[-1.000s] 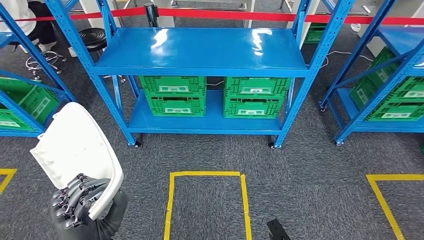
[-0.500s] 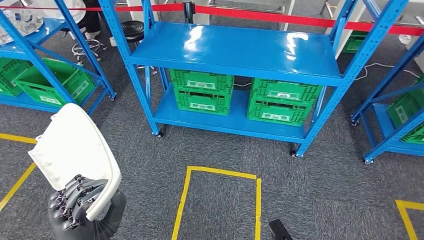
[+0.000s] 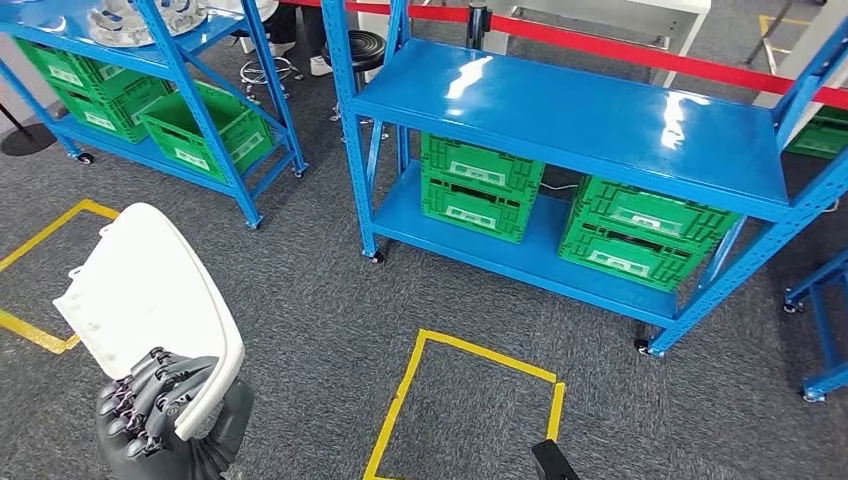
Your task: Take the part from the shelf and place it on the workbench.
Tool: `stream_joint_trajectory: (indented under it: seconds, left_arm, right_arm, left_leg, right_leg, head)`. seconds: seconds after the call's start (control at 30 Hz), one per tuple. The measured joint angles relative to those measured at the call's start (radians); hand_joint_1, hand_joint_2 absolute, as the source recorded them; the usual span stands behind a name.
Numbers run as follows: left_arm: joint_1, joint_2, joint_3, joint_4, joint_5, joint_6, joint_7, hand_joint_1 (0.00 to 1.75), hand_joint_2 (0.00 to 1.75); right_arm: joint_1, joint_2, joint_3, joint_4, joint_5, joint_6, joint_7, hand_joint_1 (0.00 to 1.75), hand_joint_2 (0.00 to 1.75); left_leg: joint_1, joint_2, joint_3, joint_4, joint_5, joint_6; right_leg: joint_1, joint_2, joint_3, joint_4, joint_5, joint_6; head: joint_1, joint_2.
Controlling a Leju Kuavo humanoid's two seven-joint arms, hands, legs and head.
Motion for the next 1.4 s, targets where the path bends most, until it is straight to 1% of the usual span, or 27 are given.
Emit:
stream_joint_trajectory:
  seconds: [0.03, 0.1, 0.17, 0.23, 0.3, 0.33, 0.37, 0.4, 0.47, 0.53, 0.6, 0.67, 0.73, 0.8, 0.83, 0.87, 0.9, 0.97, 1.03, 1.1, 1.13, 1.17, 1.23, 1.3, 1.33, 1.37, 1.4]
  left_arm:
    - [0.000, 0.000, 0.001, -0.002, -0.003, 0.000, 0.000, 1.75, 1.75]
    - [0.002, 0.000, 0.003, -0.006, -0.008, 0.000, 0.000, 1.75, 1.75]
    - [0.002, 0.000, 0.006, -0.009, -0.007, 0.000, 0.000, 1.75, 1.75]
    - [0.001, 0.001, 0.008, -0.009, 0.011, 0.000, 0.000, 1.75, 1.75]
    - [0.001, 0.001, 0.008, -0.007, 0.037, 0.000, -0.001, 1.75, 1.75]
    - [0.001, 0.001, 0.008, -0.005, 0.045, 0.000, -0.001, 1.75, 1.75]
    - [0.002, 0.001, 0.008, -0.003, 0.049, 0.000, -0.001, 1.75, 1.75]
    - [0.002, 0.002, 0.008, -0.002, 0.050, 0.000, -0.001, 1.75, 1.75]
    - [0.002, 0.001, 0.008, 0.000, 0.049, -0.001, -0.001, 1.75, 1.75]
    - [0.005, -0.001, 0.008, 0.001, 0.050, -0.006, 0.000, 1.75, 1.75]
    - [0.012, -0.005, 0.009, 0.001, 0.056, -0.010, 0.001, 1.75, 1.75]
    - [0.012, -0.011, 0.010, -0.002, 0.057, -0.008, 0.000, 1.75, 1.75]
    - [-0.001, -0.019, 0.013, -0.004, 0.055, -0.005, -0.002, 1.75, 1.75]
    - [-0.021, -0.027, 0.019, -0.004, 0.064, -0.004, -0.003, 1.75, 1.75]
    - [-0.031, -0.032, 0.024, -0.004, 0.076, -0.004, -0.003, 1.75, 1.75]
    - [-0.040, -0.036, 0.028, -0.001, 0.096, -0.004, -0.003, 1.75, 1.75]
    - [-0.050, -0.037, 0.030, 0.004, 0.123, -0.004, -0.003, 1.75, 1.75]
    - [-0.068, -0.032, 0.028, 0.021, 0.173, -0.004, -0.003, 1.75, 1.75]
    - [-0.082, -0.024, 0.023, 0.041, 0.194, -0.009, -0.003, 1.75, 1.75]
    - [-0.092, -0.018, 0.021, 0.060, 0.202, -0.018, -0.004, 1.75, 1.75]
    - [-0.096, -0.015, 0.021, 0.069, 0.210, -0.022, -0.004, 1.75, 1.75]
    - [-0.100, -0.012, 0.021, 0.076, 0.220, -0.026, -0.003, 1.75, 1.75]
    - [-0.107, -0.008, 0.021, 0.089, 0.239, -0.032, -0.003, 1.75, 1.75]
    - [-0.111, -0.005, 0.021, 0.104, 0.246, -0.035, -0.003, 1.75, 1.75]
    - [-0.111, -0.004, 0.021, 0.111, 0.246, -0.035, -0.003, 1.75, 1.75]
    - [-0.112, -0.003, 0.022, 0.118, 0.246, -0.035, -0.003, 1.75, 1.75]
    - [-0.113, -0.003, 0.022, 0.124, 0.247, -0.036, -0.003, 1.75, 1.75]
  right_arm:
    - [0.000, 0.001, 0.002, 0.000, 0.005, 0.001, -0.003, 0.00, 0.00]
    - [-0.002, 0.004, 0.008, 0.000, 0.013, 0.002, -0.007, 0.00, 0.00]
    - [-0.006, 0.007, 0.013, 0.000, 0.019, 0.002, -0.009, 0.00, 0.00]
    - [-0.006, 0.007, 0.017, 0.000, 0.031, 0.004, -0.009, 0.00, 0.00]
    - [-0.004, 0.007, 0.023, 0.000, 0.045, 0.006, -0.009, 0.00, 0.00]
    - [-0.004, 0.008, 0.027, 0.000, 0.049, 0.006, -0.009, 0.00, 0.00]
    - [-0.005, 0.008, 0.031, 0.000, 0.052, 0.006, -0.009, 0.00, 0.00]
    - [-0.006, 0.008, 0.034, 0.000, 0.054, 0.006, -0.009, 0.00, 0.00]
    - [-0.007, 0.009, 0.039, 0.000, 0.059, 0.006, -0.006, 0.00, 0.00]
    - [-0.008, 0.008, 0.043, 0.000, 0.065, 0.007, -0.003, 0.00, 0.00]
    - [-0.008, 0.008, 0.047, 0.000, 0.073, 0.008, -0.004, 0.00, 0.00]
    - [-0.010, 0.009, 0.052, 0.000, 0.079, 0.007, -0.009, 0.00, 0.00]
    - [-0.011, 0.009, 0.054, 0.000, 0.080, 0.006, -0.011, 0.00, 0.00]
    - [-0.009, 0.009, 0.055, 0.000, 0.076, 0.003, -0.010, 0.00, 0.00]
    - [-0.009, 0.009, 0.055, 0.000, 0.074, 0.000, -0.011, 0.00, 0.00]
    - [-0.009, 0.009, 0.053, 0.000, 0.072, -0.004, -0.013, 0.00, 0.00]
    - [-0.009, 0.009, 0.050, 0.000, 0.072, -0.009, -0.020, 0.00, 0.00]
    - [-0.008, 0.009, 0.035, 0.000, 0.069, -0.023, -0.041, 0.00, 0.00]
    - [-0.007, 0.009, 0.017, 0.000, 0.058, -0.035, -0.059, 0.00, 0.00]
    - [-0.005, 0.010, 0.001, 0.000, 0.046, -0.039, -0.062, 0.00, 0.00]
    - [-0.004, 0.011, -0.006, 0.000, 0.043, -0.040, -0.061, 0.00, 0.00]
    - [0.000, 0.012, -0.012, 0.000, 0.042, -0.041, -0.060, 0.00, 0.00]
    - [0.012, 0.013, -0.021, 0.000, 0.040, -0.043, -0.055, 0.00, 0.00]
    - [0.027, 0.013, -0.031, 0.000, 0.034, -0.044, -0.048, 0.00, 0.00]
    - [0.032, 0.013, -0.036, 0.000, 0.029, -0.044, -0.045, 0.00, 0.00]
    - [0.035, 0.014, -0.041, 0.000, 0.024, -0.044, -0.044, 0.00, 0.00]
    - [0.035, 0.014, -0.046, 0.000, 0.021, -0.045, -0.043, 0.00, 0.00]
  left_leg:
    - [0.001, -0.012, -0.006, 0.000, 0.003, -0.008]
    - [0.005, -0.031, -0.017, -0.003, 0.010, -0.024]
    - [0.003, 0.006, -0.037, 0.029, -0.010, -0.033]
    - [0.002, 0.068, -0.085, 0.134, -0.069, -0.040]
    - [0.005, 0.091, -0.135, 0.245, -0.113, -0.046]
    - [0.007, 0.095, -0.140, 0.261, -0.110, -0.048]
    - [0.008, 0.101, -0.124, 0.236, -0.089, -0.049]
    - [0.009, 0.113, -0.092, 0.178, -0.057, -0.048]
    - [0.004, 0.160, -0.024, 0.050, -0.014, -0.040]
    - [-0.002, 0.179, -0.001, 0.001, -0.009, -0.025]
    - [-0.001, 0.154, -0.006, -0.003, -0.004, -0.011]
    - [0.002, 0.132, -0.006, -0.009, 0.003, 0.003]
    - [0.005, 0.109, -0.008, -0.011, 0.009, 0.012]
    - [0.004, 0.081, -0.014, -0.009, 0.012, 0.016]
    - [0.003, 0.065, -0.015, -0.007, 0.013, 0.016]
    - [0.003, 0.050, -0.016, -0.005, 0.014, 0.016]
    - [0.003, 0.036, -0.017, -0.003, 0.014, 0.014]
    - [0.004, 0.008, -0.022, 0.004, 0.016, 0.006]
    - [0.004, -0.014, -0.031, 0.007, 0.020, -0.009]
    - [0.005, -0.031, -0.038, 0.001, 0.027, -0.025]
    - [0.005, -0.018, -0.042, 0.003, 0.027, -0.030]
    - [0.004, 0.008, -0.051, 0.019, 0.017, -0.034]
    - [0.003, 0.071, -0.093, 0.110, -0.037, -0.040]
    - [0.005, 0.092, -0.149, 0.235, -0.094, -0.047]
    - [0.005, 0.095, -0.162, 0.268, -0.101, -0.048]
    - [0.006, 0.097, -0.156, 0.264, -0.091, -0.049]
    - [0.006, 0.105, -0.129, 0.221, -0.065, -0.048]
  right_leg:
    - [0.001, 0.007, 0.002, -0.010, -0.005, -0.004]
    - [0.001, -0.017, 0.003, -0.018, 0.000, -0.015]
    - [-0.002, -0.044, 0.005, -0.027, 0.006, -0.029]
    - [-0.001, -0.073, 0.005, -0.030, 0.007, -0.038]
    - [0.001, -0.104, 0.005, -0.029, 0.006, -0.041]
    - [0.002, -0.119, 0.005, -0.029, 0.006, -0.040]
    - [0.001, -0.133, 0.005, -0.028, 0.005, -0.039]
    - [0.001, -0.145, 0.006, -0.027, 0.003, -0.037]
    - [0.006, -0.167, 0.009, -0.023, -0.003, -0.028]
    - [0.012, -0.185, 0.012, -0.021, -0.006, -0.018]
    - [0.012, -0.200, 0.016, -0.024, -0.007, -0.006]
    - [0.008, -0.170, 0.009, 0.005, -0.032, 0.004]
    - [0.005, -0.111, -0.036, 0.108, -0.090, 0.009]
    - [0.005, -0.085, -0.098, 0.229, -0.135, 0.010]
    - [0.005, -0.081, -0.112, 0.253, -0.132, 0.009]
    - [0.005, -0.078, -0.109, 0.238, -0.111, 0.007]
    - [0.004, -0.071, -0.088, 0.188, -0.075, 0.005]
    - [0.001, -0.023, -0.032, 0.057, -0.018, 0.002]
    - [0.001, 0.008, -0.009, -0.004, -0.003, -0.002]
    - [0.003, -0.011, -0.010, -0.008, 0.002, -0.012]
    - [0.003, -0.023, -0.009, -0.011, 0.005, -0.020]
    - [0.002, -0.035, -0.008, -0.015, 0.008, -0.029]
    - [0.003, -0.064, -0.007, -0.019, 0.011, -0.040]
    - [0.006, -0.097, -0.008, -0.019, 0.010, -0.044]
    - [0.007, -0.113, -0.008, -0.018, 0.009, -0.045]
    - [0.007, -0.128, -0.008, -0.018, 0.008, -0.044]
    - [0.007, -0.141, -0.008, -0.017, 0.007, -0.043]
  head:
    - [0.000, 0.000]
    - [0.000, 0.000]
    - [-0.003, 0.000]
    - [-0.009, 0.000]
    - [-0.010, 0.000]
    - [-0.010, 0.000]
    - [-0.010, 0.000]
    - [-0.010, 0.000]
    - [-0.010, 0.000]
    - [-0.009, 0.000]
    - [-0.008, 0.000]
    - [-0.007, 0.000]
    - [-0.003, 0.000]
    - [-0.002, 0.000]
    - [-0.002, 0.000]
    - [-0.002, 0.000]
    - [-0.002, 0.000]
    - [-0.002, 0.000]
    - [-0.003, 0.000]
    - [-0.003, 0.000]
    - [-0.003, 0.000]
    - [-0.004, 0.000]
    - [-0.008, 0.000]
    - [-0.009, 0.000]
    - [-0.009, 0.000]
    - [-0.009, 0.000]
    - [-0.009, 0.000]
